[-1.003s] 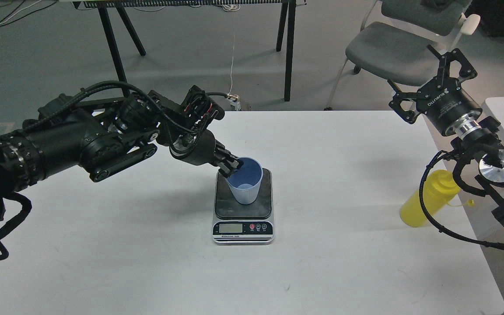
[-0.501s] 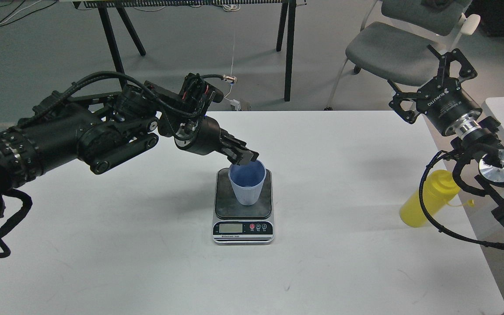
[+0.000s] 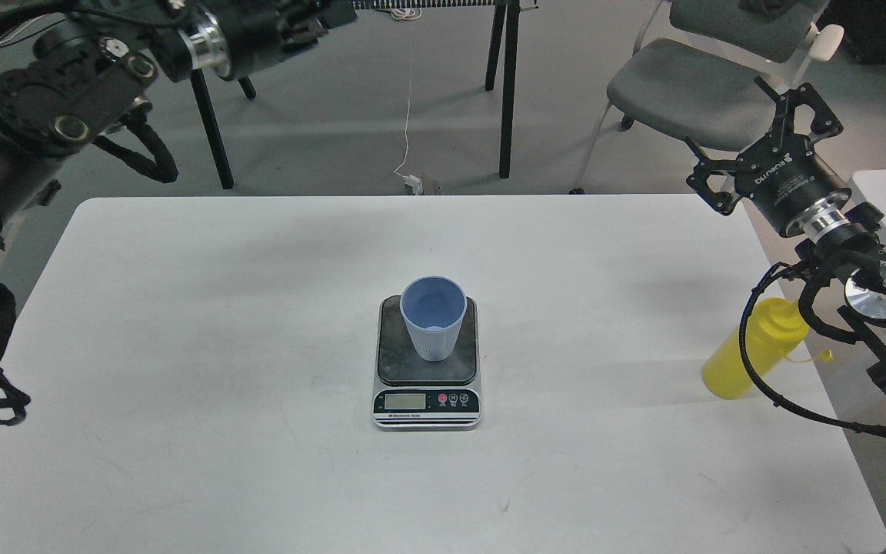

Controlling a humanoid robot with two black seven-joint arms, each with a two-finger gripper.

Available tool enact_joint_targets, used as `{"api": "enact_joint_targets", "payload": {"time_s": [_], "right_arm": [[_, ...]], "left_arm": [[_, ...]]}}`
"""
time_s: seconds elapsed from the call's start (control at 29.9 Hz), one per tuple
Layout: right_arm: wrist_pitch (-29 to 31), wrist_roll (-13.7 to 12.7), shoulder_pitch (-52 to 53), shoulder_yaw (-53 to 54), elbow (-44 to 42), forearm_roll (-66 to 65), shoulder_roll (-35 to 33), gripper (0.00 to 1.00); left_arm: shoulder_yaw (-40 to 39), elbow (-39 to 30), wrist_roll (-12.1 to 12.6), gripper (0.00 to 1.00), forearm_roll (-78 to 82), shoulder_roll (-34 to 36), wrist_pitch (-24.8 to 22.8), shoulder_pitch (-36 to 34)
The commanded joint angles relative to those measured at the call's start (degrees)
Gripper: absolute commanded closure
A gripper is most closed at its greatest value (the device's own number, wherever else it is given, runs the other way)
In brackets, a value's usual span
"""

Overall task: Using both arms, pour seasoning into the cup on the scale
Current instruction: 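Withdraw the left gripper up and away from the cup, then move the right gripper to the yellow squeeze bottle and grasp it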

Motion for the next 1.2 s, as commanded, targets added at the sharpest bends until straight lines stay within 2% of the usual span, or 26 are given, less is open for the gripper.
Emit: {"api": "enact_joint_targets", "payload": {"time_s": [0.0, 0.2, 0.33, 0.43, 0.5, 0.57, 0.64, 0.84, 0.9, 1.17], "right_arm": [[0.0, -0.3, -0.4, 3.0, -0.2, 3.8, -1.6, 0.01], [0.0, -1.6, -1.1, 2.9, 1.1, 20.6, -11.1, 0.01], [0.0, -4.9, -7.5, 3.2, 7.5, 32.1, -18.2, 0.01], [0.0, -9.6, -12.6, 3.4, 9.2, 41.6, -24.0, 0.01], [0.0, -14.3, -16.2, 3.4, 9.2, 50.1, -28.8, 0.01], [0.0, -19.6, -20.5, 3.4, 8.6, 56.0, -30.4, 0.01], [0.0, -22.5, -25.9, 3.3, 9.0, 58.0, -30.4, 0.01], [0.0, -23.2, -40.9, 3.0, 14.5, 58.5, -30.0, 0.01], [0.0, -23.3, -44.2, 2.6, 15.8, 57.6, -27.2, 0.01], [0.0, -23.5, -48.4, 2.6, 18.7, 52.0, -22.0, 0.01]], "left_arm": [[-0.7, 5.9, 0.0, 0.18, -23.4, -2.1, 0.0, 4.4], [-7.9, 6.2, 0.0, 0.14, -28.5, -2.4, 0.0, 10.8], [-12.3, 6.2, 0.0, 0.13, -28.5, -2.4, 0.0, 12.3], [-13.1, 6.2, 0.0, 0.11, -28.6, -2.4, 0.0, 12.9], [-13.7, 6.2, 0.0, 0.11, -29.0, -2.4, 0.0, 13.1], [-14.9, 6.2, 0.0, 0.10, -29.9, -2.9, 0.0, 13.2], [-15.6, 6.3, 0.0, 0.10, -30.4, -4.2, 0.0, 13.3], [-15.6, 6.3, 0.0, 0.09, -30.4, -5.4, 0.0, 13.7], [-15.5, 6.3, 0.0, 0.09, -30.4, -5.2, 0.0, 13.7], [-15.3, 6.4, 0.0, 0.08, -30.4, -4.6, 0.0, 14.1]]}}
